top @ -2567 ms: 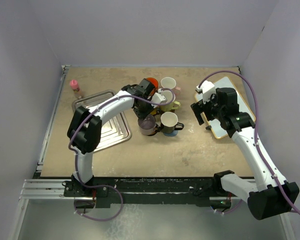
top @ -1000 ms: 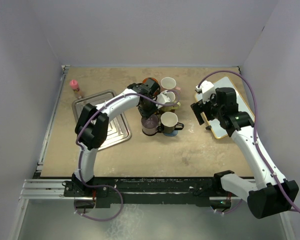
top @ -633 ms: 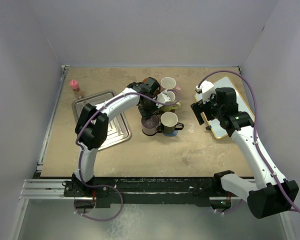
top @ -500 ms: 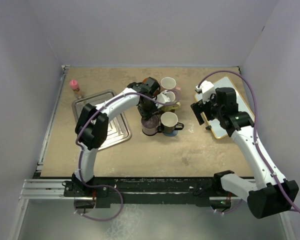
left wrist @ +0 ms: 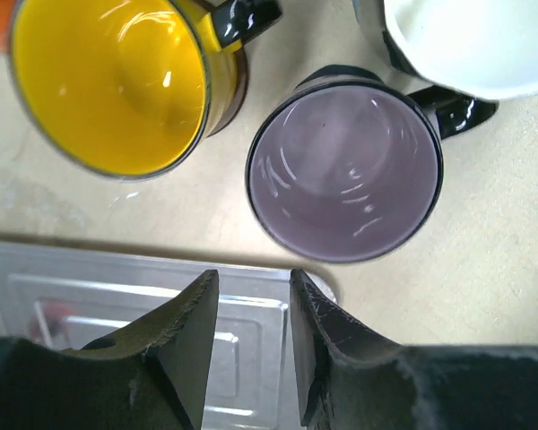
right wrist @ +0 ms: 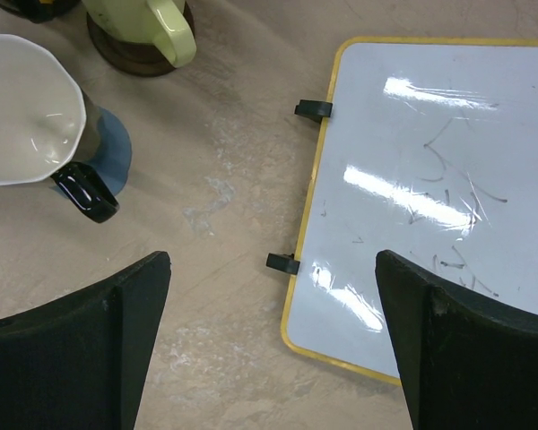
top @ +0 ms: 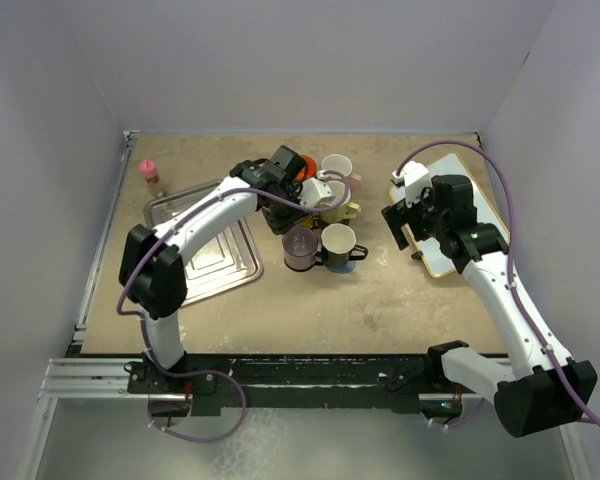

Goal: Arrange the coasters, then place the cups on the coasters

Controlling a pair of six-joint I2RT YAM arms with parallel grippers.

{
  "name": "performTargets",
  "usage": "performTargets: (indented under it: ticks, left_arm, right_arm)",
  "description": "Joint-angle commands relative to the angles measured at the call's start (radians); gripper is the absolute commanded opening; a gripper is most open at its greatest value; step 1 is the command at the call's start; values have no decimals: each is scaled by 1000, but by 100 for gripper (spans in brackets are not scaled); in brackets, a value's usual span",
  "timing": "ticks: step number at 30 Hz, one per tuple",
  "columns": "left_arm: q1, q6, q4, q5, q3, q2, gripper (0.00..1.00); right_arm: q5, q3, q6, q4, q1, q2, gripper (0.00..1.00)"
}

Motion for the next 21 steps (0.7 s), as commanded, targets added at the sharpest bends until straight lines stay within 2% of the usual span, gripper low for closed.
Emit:
performTargets:
  ticks: [1,7,12,14,18,21]
  left_arm:
    - [7,21,70,-87,-66,-139,36]
    - [71,-17,159,-141,-125,-248,40]
    - [218,-144,334,-226,-214,-348,50]
    - [263,-172,377,-272,-247,-397,56]
    - [313,-216,458,-339,-326,-503,81]
    - [340,-248,492,-366,-386,-574,82]
  right_arm:
    - [15,5,-11,24,-12,-2,98]
    - [23,0,-6,35,-15,8,99]
    - [72,-8,-1,62,-14,27,100]
    - [94,-11,4,70,-15,30,100]
    - [103,-12,18,66,-15,31,100]
    - [125,-14,22,77,-16,37,100]
